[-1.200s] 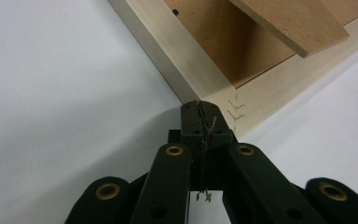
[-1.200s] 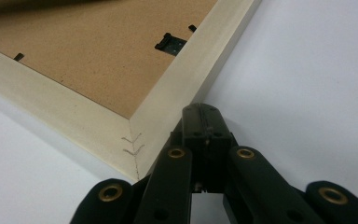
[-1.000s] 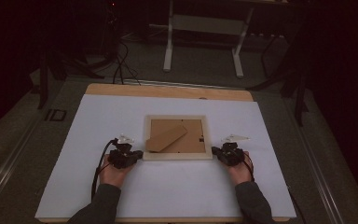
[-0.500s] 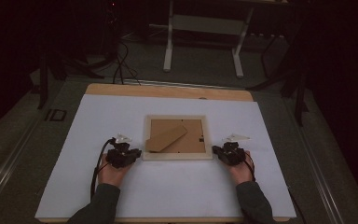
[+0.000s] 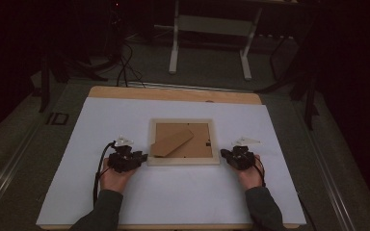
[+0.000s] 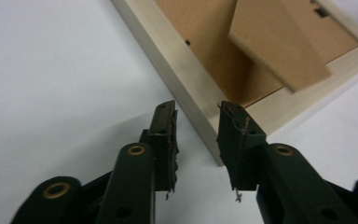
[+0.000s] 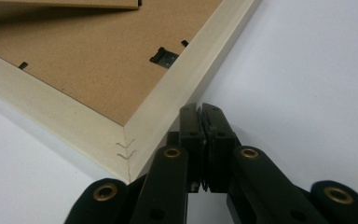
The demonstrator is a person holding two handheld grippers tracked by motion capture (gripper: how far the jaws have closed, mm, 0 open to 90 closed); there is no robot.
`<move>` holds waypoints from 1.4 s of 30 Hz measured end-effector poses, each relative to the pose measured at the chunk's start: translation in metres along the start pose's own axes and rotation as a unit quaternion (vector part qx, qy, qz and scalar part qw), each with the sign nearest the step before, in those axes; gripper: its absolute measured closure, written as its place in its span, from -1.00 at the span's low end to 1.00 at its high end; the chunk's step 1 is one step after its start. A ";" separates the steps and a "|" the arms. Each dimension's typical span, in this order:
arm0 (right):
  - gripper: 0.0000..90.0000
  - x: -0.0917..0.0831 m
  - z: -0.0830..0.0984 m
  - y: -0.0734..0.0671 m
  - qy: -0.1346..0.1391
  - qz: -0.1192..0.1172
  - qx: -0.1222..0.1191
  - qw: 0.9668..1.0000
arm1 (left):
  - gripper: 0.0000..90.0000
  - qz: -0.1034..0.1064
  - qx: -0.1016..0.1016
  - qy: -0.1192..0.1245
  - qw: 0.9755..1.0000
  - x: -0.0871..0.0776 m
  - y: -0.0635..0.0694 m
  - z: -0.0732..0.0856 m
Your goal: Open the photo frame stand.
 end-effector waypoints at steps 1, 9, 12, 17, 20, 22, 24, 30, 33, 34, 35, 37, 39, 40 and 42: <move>0.94 0.000 0.000 0.000 0.000 -0.001 0.001 1.000 | 0.43 -0.001 -0.003 0.006 1.000 -0.002 0.000 -0.002; 0.91 0.001 -0.001 -0.004 -0.003 -0.014 -0.001 1.000 | 0.30 0.016 0.005 0.019 1.000 -0.010 0.002 -0.023; 0.91 0.000 -0.001 -0.005 -0.003 -0.016 0.000 1.000 | 0.27 0.023 0.017 0.019 0.999 -0.009 0.005 -0.031; 0.89 0.000 -0.001 -0.005 -0.003 -0.021 0.002 1.000 | 0.22 0.034 0.045 0.021 0.998 -0.006 0.012 -0.044; 0.87 0.000 -0.001 -0.006 -0.003 -0.022 0.001 1.000 | 0.19 0.042 0.056 0.015 0.997 -0.002 0.014 -0.049; 0.86 0.000 -0.002 -0.006 -0.002 -0.023 0.000 1.000 | 0.18 0.044 0.056 0.014 0.997 0.000 0.015 -0.050; 0.83 0.000 -0.002 -0.005 -0.001 -0.023 0.000 1.000 | 0.15 0.048 0.057 0.010 0.997 0.003 0.016 -0.054; 0.82 0.000 -0.002 -0.005 0.000 -0.023 0.003 1.000 | 0.10 0.060 0.066 -0.002 0.996 0.012 0.018 -0.057; 0.82 0.000 -0.002 -0.005 0.000 -0.024 0.003 1.000 | 0.09 0.065 0.076 -0.012 0.995 0.016 0.020 -0.059; 0.82 0.000 -0.002 -0.005 0.000 -0.023 0.003 1.000 | 0.09 0.069 0.078 -0.012 0.994 0.018 0.021 -0.060; 0.82 0.000 -0.002 -0.005 0.000 -0.023 0.003 1.000 | 0.07 0.071 0.080 -0.015 0.994 0.020 0.021 -0.060; 0.82 0.000 -0.002 -0.005 0.000 -0.024 0.003 1.000 | 0.05 0.073 0.083 -0.019 0.994 0.023 0.022 -0.062; 0.81 0.000 -0.001 -0.004 0.001 -0.024 0.004 1.000 | 0.02 0.073 0.082 -0.020 0.994 0.026 0.022 -0.063; 0.81 0.000 -0.001 -0.004 0.001 -0.024 0.004 1.000 | 0.02 0.075 0.083 -0.023 0.993 0.027 0.022 -0.064; 0.81 0.000 -0.001 -0.004 0.000 -0.024 0.004 1.000 | -0.01 0.076 0.081 -0.022 0.994 0.030 0.022 -0.065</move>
Point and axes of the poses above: each handheld gripper's, and its own axes: x roughly forward along the jaws, z roughly out of its underside, y roughly to its right, the point moved 5 cm from there along x, roughly forward along the jaws, and after that the axes turned 4 degrees about y, right-handed, at the moved point
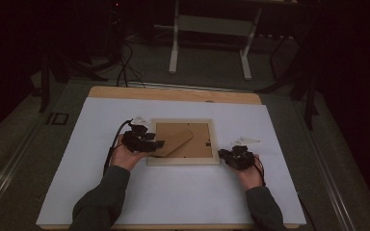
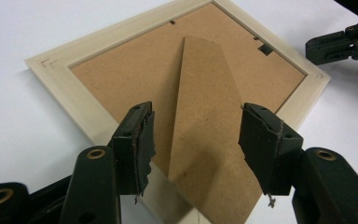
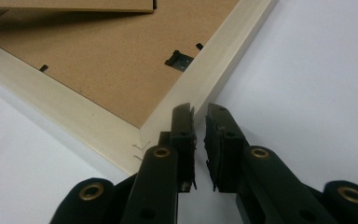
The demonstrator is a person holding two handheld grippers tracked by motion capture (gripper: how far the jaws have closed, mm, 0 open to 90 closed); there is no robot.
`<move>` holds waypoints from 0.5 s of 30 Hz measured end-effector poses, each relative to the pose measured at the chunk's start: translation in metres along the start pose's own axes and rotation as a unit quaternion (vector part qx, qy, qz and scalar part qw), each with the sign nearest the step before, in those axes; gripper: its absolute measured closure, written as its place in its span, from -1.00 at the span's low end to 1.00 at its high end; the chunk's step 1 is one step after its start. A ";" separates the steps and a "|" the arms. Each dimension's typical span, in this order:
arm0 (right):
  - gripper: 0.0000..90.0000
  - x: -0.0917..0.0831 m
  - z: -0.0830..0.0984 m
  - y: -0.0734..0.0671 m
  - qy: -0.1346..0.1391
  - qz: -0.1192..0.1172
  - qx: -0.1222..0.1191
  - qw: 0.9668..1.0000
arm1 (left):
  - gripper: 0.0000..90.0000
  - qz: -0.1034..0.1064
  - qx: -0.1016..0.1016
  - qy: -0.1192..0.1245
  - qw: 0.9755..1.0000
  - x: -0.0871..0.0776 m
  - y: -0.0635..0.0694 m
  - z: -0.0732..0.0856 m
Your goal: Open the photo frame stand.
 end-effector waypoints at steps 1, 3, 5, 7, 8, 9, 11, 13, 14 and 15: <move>0.81 0.000 0.000 0.000 0.000 0.000 -0.001 1.000 | -0.01 0.003 0.000 -0.001 1.000 0.001 0.000 0.000; 0.81 0.000 0.000 0.000 0.000 0.000 -0.001 1.000 | -0.04 0.005 0.000 -0.005 1.000 0.003 -0.001 -0.001; 0.81 0.000 0.000 0.000 0.000 0.000 -0.001 1.000 | -0.06 0.010 -0.002 -0.009 1.000 0.006 -0.001 -0.001; 0.81 0.000 0.000 0.000 0.000 0.000 -0.001 1.000 | -0.08 0.014 -0.001 -0.015 1.000 0.009 -0.001 -0.001; 0.81 0.000 0.000 0.000 0.000 0.000 -0.001 1.000 | -0.10 0.018 0.000 -0.018 1.000 0.010 -0.001 -0.001; 0.81 0.000 0.000 0.000 0.000 0.000 -0.001 1.000 | -0.12 0.020 0.002 -0.022 1.000 0.012 -0.001 0.000; 0.81 0.000 0.000 0.000 -0.001 0.000 -0.001 1.000 | -0.16 0.024 0.004 -0.026 0.999 0.015 0.000 0.000; 0.81 0.000 0.000 0.000 -0.001 0.000 -0.001 1.000 | -0.19 0.028 0.003 -0.029 0.999 0.018 0.001 -0.001; 0.81 0.000 0.000 0.000 -0.001 0.000 -0.002 1.000 | -0.21 0.028 0.005 -0.032 0.999 0.019 0.001 -0.001; 0.81 0.000 0.000 0.000 -0.001 0.000 -0.002 1.000 | -0.23 0.028 0.006 -0.034 0.999 0.021 0.001 -0.001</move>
Point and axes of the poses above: each handheld gripper's, and its own axes: x roughly forward along the jaws, z roughly out of its underside, y roughly to its right, the point moved 5 cm from there along x, roughly forward along the jaws, and after that the axes turned 4 degrees about y, right-handed, at the moved point
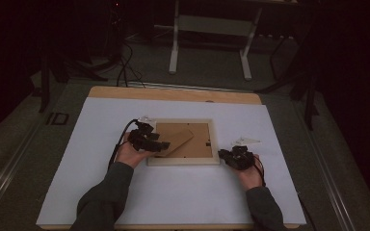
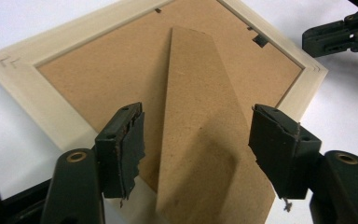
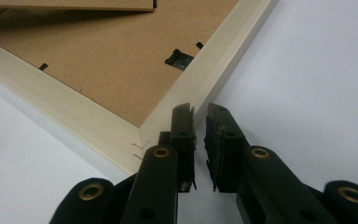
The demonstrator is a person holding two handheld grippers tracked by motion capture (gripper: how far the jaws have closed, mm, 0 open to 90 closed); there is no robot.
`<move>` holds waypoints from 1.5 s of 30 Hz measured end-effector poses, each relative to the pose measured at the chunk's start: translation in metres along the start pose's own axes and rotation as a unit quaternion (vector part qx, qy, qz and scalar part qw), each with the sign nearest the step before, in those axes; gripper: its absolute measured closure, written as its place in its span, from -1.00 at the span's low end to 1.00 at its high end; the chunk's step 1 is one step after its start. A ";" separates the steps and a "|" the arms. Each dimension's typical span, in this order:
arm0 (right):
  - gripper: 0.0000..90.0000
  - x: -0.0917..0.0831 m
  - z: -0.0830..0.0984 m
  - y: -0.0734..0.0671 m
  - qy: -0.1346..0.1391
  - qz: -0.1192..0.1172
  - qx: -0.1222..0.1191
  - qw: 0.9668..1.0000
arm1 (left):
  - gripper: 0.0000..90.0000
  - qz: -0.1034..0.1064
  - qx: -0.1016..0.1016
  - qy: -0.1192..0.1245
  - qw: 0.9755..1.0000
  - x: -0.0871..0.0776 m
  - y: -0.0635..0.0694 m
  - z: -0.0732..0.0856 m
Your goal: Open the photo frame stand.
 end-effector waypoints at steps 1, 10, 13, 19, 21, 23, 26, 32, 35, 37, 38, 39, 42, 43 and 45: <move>0.81 0.000 0.000 0.000 0.000 0.000 0.000 1.000 | -0.24 0.001 0.001 -0.002 1.000 0.001 0.000 0.000; 0.80 0.000 0.001 0.000 -0.002 0.000 0.000 1.000 | -0.28 0.014 0.008 -0.016 1.000 0.013 0.002 0.000; 0.80 0.000 0.001 0.000 -0.002 0.000 0.000 1.000 | -0.30 0.020 0.009 -0.019 1.000 0.016 0.003 0.001; 0.80 0.000 0.001 0.000 -0.002 0.000 0.000 1.000 | -0.32 0.026 0.010 -0.026 0.999 0.022 0.003 0.000; 0.80 0.000 0.001 0.000 -0.002 0.000 0.000 1.000 | -0.31 0.029 0.008 -0.028 0.999 0.023 0.003 0.000; 0.80 0.000 0.001 0.000 -0.002 0.000 0.000 1.000 | -0.28 0.032 0.007 -0.031 0.999 0.025 0.003 -0.001; 0.80 0.000 0.001 0.000 -0.002 0.000 0.000 1.000 | -0.27 0.035 0.006 -0.035 0.999 0.028 0.001 -0.001; 0.80 0.000 0.001 0.000 -0.003 0.000 0.000 1.000 | -0.27 0.040 0.000 -0.041 0.998 0.033 0.000 -0.001; 0.80 0.000 0.002 0.000 -0.003 0.000 0.000 1.000 | -0.26 0.042 0.000 -0.044 0.998 0.036 0.000 -0.002; 0.80 0.000 0.002 0.000 -0.002 0.000 0.000 1.000 | -0.24 0.044 0.002 -0.048 0.998 0.038 0.000 -0.003; 0.80 0.000 0.002 0.000 -0.002 0.000 0.000 1.000 | -0.23 0.044 0.002 -0.050 0.998 0.039 0.001 -0.003; 0.80 0.000 0.002 0.000 -0.002 -0.001 0.000 1.000 | -0.23 0.044 0.003 -0.052 0.998 0.040 0.001 -0.003; 0.80 0.000 0.002 0.000 -0.002 -0.001 0.001 1.000 | -0.23 0.046 0.003 -0.056 0.997 0.044 0.002 -0.003; 0.80 0.000 0.002 0.001 -0.002 -0.001 0.001 1.000 | -0.23 0.047 0.003 -0.059 0.997 0.045 0.003 -0.003; 0.80 0.001 0.002 0.001 -0.003 -0.002 0.000 1.000 | -0.23 0.046 0.004 -0.061 0.997 0.046 0.003 -0.003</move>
Point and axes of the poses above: each handheld gripper's, and its own axes: x roughly forward along the jaws, z roughly out of its underside, y roughly to its right, the point moved 5 cm from there along x, roughly forward along the jaws, and after that the axes turned 4 degrees about y, right-handed, at the moved point
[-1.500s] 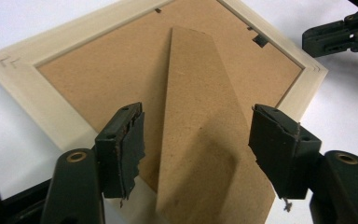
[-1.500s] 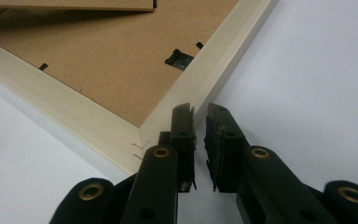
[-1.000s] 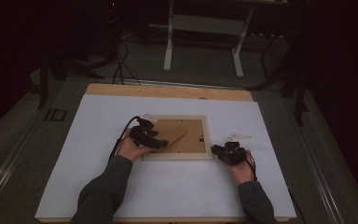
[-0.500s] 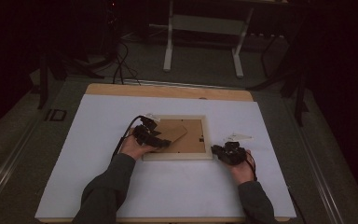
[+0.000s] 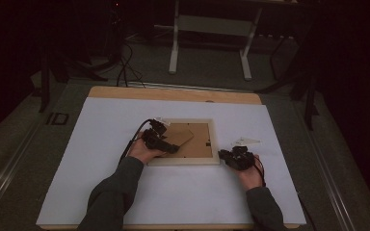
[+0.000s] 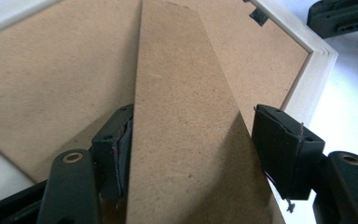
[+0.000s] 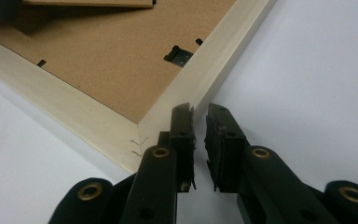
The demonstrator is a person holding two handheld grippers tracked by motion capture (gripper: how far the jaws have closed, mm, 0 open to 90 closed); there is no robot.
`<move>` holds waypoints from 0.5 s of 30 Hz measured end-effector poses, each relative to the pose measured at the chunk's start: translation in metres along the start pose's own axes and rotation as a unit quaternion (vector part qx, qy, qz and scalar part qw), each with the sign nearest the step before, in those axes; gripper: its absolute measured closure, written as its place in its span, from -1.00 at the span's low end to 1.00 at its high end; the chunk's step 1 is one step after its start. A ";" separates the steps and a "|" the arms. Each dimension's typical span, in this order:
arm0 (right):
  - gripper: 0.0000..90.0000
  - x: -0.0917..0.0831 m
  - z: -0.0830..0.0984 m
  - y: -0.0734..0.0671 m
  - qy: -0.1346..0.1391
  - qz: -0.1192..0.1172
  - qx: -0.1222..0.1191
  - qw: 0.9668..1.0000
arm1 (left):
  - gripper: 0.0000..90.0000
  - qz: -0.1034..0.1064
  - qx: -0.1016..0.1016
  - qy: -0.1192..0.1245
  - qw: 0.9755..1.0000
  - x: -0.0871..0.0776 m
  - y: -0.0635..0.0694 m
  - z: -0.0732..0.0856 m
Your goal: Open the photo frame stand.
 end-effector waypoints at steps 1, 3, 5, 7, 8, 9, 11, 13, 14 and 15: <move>0.80 0.000 0.000 0.000 0.000 0.000 0.001 1.000 | -0.23 0.001 0.000 -0.001 1.000 0.000 0.000 0.000; 0.80 0.000 0.000 0.000 -0.001 0.000 0.000 1.000 | -0.22 -0.002 0.001 -0.003 1.000 0.000 0.000 -0.001; 0.79 0.000 0.000 0.000 -0.001 0.001 0.000 1.000 | -0.20 -0.006 0.003 -0.006 1.000 0.000 0.000 -0.001; 0.80 0.000 0.000 0.000 -0.001 0.001 0.000 1.000 | -0.18 -0.008 0.006 -0.007 1.000 0.000 0.000 -0.001; 0.80 0.000 0.001 0.000 -0.001 0.001 0.000 1.000 | -0.18 -0.009 0.007 -0.006 1.000 0.000 0.000 -0.001; 0.80 0.000 0.001 0.000 -0.001 0.000 0.000 1.000 | -0.17 -0.011 0.008 -0.006 1.000 0.000 0.000 -0.001; 0.80 0.000 0.000 0.000 -0.001 0.001 -0.001 1.000 | -0.17 -0.014 0.012 -0.007 1.000 0.001 0.000 -0.001; 0.80 0.000 0.000 0.000 -0.001 0.001 -0.001 1.000 | -0.17 -0.021 0.017 -0.007 1.000 0.000 0.001 -0.001; 0.80 0.000 0.000 0.000 -0.001 0.001 -0.001 1.000 | -0.17 -0.025 0.021 -0.006 0.999 0.000 0.002 -0.002; 0.80 0.000 0.000 0.000 -0.001 0.001 -0.001 1.000 | -0.16 -0.029 0.022 -0.006 0.999 0.000 0.003 -0.002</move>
Point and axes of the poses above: each handheld gripper's, and its own axes: x roughly forward along the jaws, z roughly out of its underside, y roughly to its right, the point moved 5 cm from there along x, roughly forward along the jaws, and after that the axes turned 4 degrees about y, right-handed, at the moved point
